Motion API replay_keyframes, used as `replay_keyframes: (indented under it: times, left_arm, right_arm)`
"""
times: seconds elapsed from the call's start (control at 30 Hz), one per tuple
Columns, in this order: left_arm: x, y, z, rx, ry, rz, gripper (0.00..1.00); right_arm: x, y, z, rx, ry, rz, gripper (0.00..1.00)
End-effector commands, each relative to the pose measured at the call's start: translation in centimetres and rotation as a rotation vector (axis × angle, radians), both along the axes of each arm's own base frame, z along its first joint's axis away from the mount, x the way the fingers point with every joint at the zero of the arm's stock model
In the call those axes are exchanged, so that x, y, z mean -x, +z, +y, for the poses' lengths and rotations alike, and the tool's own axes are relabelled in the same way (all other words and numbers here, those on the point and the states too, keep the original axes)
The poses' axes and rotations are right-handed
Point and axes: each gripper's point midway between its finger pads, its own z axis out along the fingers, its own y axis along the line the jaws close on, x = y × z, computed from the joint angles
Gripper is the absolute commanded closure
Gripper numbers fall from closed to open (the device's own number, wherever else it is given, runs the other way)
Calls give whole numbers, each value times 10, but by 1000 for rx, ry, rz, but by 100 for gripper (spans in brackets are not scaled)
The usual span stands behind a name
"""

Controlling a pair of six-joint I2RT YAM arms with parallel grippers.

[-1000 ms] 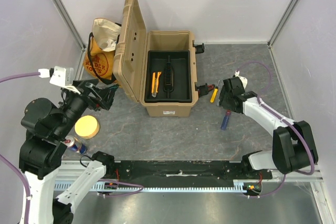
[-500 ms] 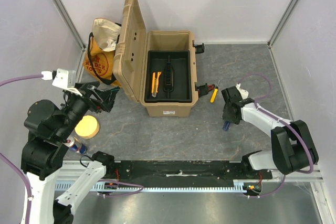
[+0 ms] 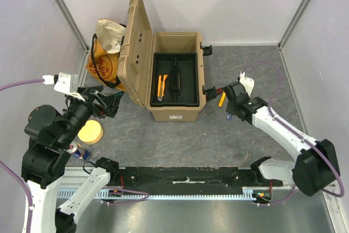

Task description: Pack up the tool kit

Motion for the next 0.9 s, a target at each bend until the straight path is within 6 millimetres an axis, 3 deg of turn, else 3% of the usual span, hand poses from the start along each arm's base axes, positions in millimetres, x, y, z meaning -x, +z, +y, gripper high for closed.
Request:
replay_keyframes:
  times: [0.0,0.13,0.2,0.4,0.57,0.87]
  left_arm:
    - [8,13,2,-19,-12,-46,11]
    - [11,16,1,-5,-21,-49,11]
    - [11,16,-1,-1,-27,-46,11]
    - [11,16,-3,9,-38,-39,11]
    - [10,15,-4,12,-40,-32,11]
    - [5,11,-4,2,-34,-20,11]
  right_arm:
    - [-38,104,27,-59,60,-278,100]
    - [-55,161,68,-185,196,-406,100]
    - [-64,176,90,-227,263,-439,100]
    - [-80,193,151,-288,393,-468,100]
    - [-94,176,190,-308,419,-425,100]
    - [-113,118,215,-255,426,-306,94]
